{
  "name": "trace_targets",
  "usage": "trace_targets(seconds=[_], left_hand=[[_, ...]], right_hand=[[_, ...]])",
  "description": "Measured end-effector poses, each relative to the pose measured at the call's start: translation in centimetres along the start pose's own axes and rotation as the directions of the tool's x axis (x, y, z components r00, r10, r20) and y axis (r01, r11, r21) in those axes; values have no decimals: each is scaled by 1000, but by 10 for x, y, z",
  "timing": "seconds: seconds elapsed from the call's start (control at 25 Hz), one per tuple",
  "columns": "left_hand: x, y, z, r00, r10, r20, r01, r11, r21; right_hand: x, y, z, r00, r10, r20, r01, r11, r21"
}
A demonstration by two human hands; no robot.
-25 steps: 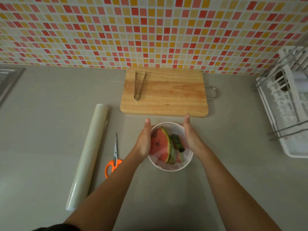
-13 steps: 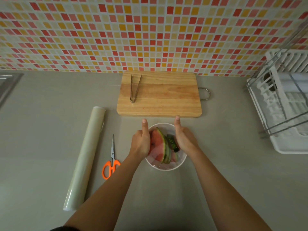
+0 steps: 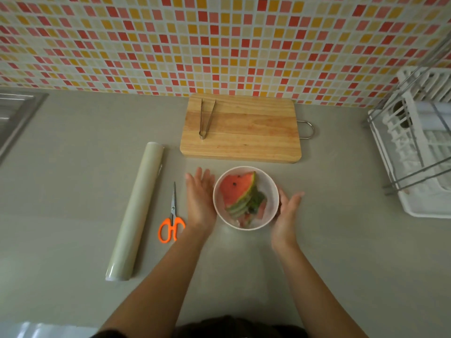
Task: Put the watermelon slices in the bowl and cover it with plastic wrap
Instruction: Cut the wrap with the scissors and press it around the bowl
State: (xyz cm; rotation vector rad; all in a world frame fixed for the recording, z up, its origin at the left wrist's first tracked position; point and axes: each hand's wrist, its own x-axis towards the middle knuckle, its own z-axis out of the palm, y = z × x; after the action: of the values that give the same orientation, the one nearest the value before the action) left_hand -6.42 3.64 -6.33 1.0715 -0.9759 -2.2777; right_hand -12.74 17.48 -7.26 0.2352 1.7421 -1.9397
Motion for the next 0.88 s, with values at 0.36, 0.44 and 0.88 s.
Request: trace_targets(seconds=[0.36, 0.44, 0.88], left_hand=[[-12, -18, -9, 993, 75, 87, -86, 988, 130], [-9, -20, -5, 999, 41, -26, -38, 994, 105], [11, -9, 3, 993, -43, -111, 70, 966, 249]], right_hand=[[10, 1, 20, 996, -86, 27, 86, 996, 1], [8, 8, 26, 1000, -19, -20, 20, 998, 64], [28, 4, 31, 998, 62, -31, -63, 997, -40]])
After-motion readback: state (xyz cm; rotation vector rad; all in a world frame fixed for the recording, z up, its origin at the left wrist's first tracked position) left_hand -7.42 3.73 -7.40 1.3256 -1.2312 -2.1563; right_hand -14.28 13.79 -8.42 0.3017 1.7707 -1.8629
